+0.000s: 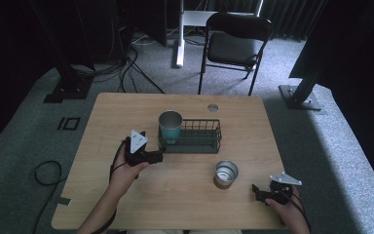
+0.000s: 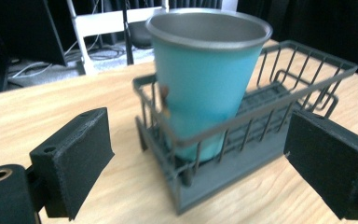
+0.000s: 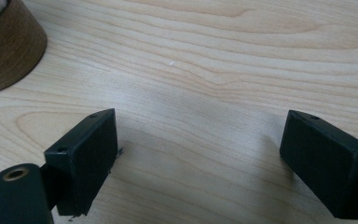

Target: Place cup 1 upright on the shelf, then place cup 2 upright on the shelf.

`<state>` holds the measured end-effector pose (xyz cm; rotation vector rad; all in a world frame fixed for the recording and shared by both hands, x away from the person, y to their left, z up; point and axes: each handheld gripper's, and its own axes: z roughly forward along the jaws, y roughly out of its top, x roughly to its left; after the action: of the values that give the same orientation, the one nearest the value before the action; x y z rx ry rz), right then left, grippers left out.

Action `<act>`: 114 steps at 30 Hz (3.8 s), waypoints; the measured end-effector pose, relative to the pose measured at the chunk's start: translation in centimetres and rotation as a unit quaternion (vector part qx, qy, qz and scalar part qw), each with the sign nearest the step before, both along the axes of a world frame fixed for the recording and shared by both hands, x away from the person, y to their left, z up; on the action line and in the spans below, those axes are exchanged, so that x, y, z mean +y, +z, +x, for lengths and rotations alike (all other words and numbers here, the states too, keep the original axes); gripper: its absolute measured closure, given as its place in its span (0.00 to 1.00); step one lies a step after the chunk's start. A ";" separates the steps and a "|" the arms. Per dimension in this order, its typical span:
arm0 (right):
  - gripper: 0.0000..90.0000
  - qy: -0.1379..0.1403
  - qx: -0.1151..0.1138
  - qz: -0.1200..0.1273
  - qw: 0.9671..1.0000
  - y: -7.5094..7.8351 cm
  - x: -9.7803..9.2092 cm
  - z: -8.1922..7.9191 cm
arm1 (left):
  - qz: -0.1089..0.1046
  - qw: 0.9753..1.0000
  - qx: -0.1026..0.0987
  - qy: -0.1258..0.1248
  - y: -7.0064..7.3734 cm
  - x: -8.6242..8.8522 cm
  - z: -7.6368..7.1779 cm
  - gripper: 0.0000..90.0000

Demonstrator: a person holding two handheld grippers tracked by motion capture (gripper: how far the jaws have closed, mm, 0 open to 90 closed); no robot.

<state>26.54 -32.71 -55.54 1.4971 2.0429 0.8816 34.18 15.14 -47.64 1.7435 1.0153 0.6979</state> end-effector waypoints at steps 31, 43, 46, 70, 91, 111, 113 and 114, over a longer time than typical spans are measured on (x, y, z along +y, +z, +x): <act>0.12 0.000 0.000 0.000 1.000 0.0 0.0 0.0 | 0.029 0.997 0.068 0.004 -4.2 7.9 -4.6 0.09; 0.12 0.000 0.000 0.000 1.000 0.0 0.0 0.0 | 0.058 0.993 0.098 -0.012 -4.9 10.0 -6.0 0.09; 0.12 0.001 0.000 -0.001 1.000 0.0 0.0 0.0 | 0.060 0.992 0.108 -0.015 -5.0 10.4 -6.2 0.09; 0.12 0.001 -0.001 -0.001 1.000 0.0 0.0 0.0 | 0.060 0.985 0.163 0.026 -6.8 14.1 -6.7 0.09; 0.12 0.000 -0.001 -0.001 1.000 0.0 0.0 0.0 | 0.088 0.974 0.193 0.082 -7.7 14.1 -6.0 0.03; 0.12 0.001 0.000 -0.001 1.000 0.0 0.0 -0.1 | 0.088 0.974 0.193 0.082 -7.7 14.1 -6.0 0.03; 0.12 0.004 -0.004 -0.005 1.000 0.0 0.0 -0.1 | 0.088 0.974 0.193 0.082 -7.7 14.1 -6.0 0.03; 0.12 0.006 -0.006 -0.008 1.000 0.0 0.0 -0.2 | 0.088 0.974 0.193 0.082 -7.7 14.1 -6.0 0.03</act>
<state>26.33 -32.71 -55.52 1.4693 2.0467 0.8751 28.17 29.24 -55.30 2.0147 1.4105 0.5752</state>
